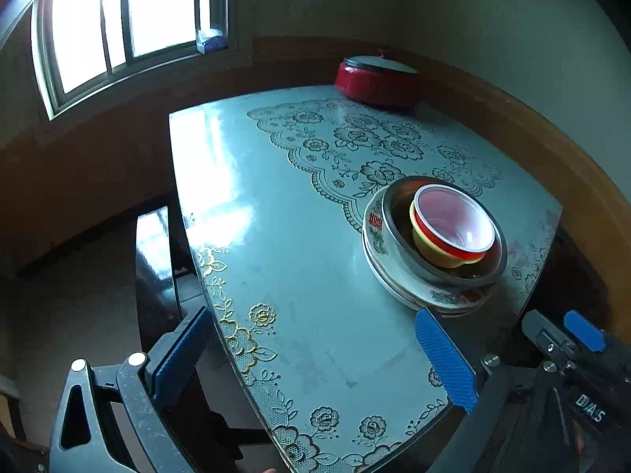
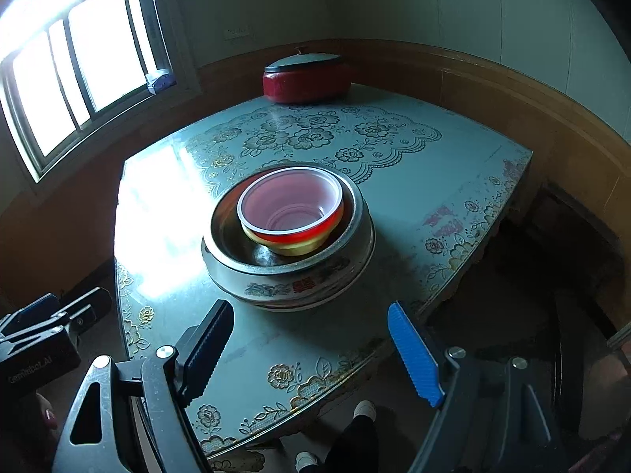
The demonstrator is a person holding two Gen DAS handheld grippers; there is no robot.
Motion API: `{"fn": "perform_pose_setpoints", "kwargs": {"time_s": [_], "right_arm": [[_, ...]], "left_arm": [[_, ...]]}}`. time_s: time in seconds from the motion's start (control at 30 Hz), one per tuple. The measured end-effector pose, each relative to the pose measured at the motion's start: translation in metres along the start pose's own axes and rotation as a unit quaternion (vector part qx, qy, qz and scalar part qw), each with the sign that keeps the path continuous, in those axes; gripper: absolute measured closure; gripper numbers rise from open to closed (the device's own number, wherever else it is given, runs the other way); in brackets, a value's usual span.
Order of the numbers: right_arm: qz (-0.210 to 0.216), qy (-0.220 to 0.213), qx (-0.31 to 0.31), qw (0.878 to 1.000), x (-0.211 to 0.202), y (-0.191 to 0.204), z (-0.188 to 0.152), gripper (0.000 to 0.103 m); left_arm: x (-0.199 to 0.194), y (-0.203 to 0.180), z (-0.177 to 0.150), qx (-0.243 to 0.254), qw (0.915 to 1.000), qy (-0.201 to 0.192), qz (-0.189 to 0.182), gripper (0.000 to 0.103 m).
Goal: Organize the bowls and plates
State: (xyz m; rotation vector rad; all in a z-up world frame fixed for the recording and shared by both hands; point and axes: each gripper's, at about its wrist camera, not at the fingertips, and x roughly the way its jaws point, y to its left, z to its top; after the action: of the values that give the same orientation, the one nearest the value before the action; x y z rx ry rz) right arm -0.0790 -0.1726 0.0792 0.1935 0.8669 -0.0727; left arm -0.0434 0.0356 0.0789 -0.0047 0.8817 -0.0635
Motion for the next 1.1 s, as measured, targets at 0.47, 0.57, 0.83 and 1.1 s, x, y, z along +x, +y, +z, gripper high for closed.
{"fn": "perform_pose_setpoints", "kwargs": {"time_s": [0.47,0.57,0.83,1.1], "right_arm": [[-0.007,0.024,-0.009,1.000,0.004,0.004,-0.017,0.021],[-0.008,0.024,-0.006,1.000,0.004,0.002,-0.016,0.021],[-0.007,0.026,-0.010,1.000,0.004,0.004,-0.016,0.021],[-0.013,0.026,-0.006,1.000,0.004,0.002,-0.016,0.021]], "left_arm": [[-0.013,-0.024,-0.006,0.041,0.9982,-0.034,0.026,0.000],[-0.015,-0.026,-0.007,0.043,0.9980,-0.037,0.028,0.000],[-0.016,-0.028,-0.010,0.046,0.9981,-0.033,0.023,0.000],[-0.015,-0.026,-0.010,0.039,0.9986,-0.028,0.021,0.000]]}}
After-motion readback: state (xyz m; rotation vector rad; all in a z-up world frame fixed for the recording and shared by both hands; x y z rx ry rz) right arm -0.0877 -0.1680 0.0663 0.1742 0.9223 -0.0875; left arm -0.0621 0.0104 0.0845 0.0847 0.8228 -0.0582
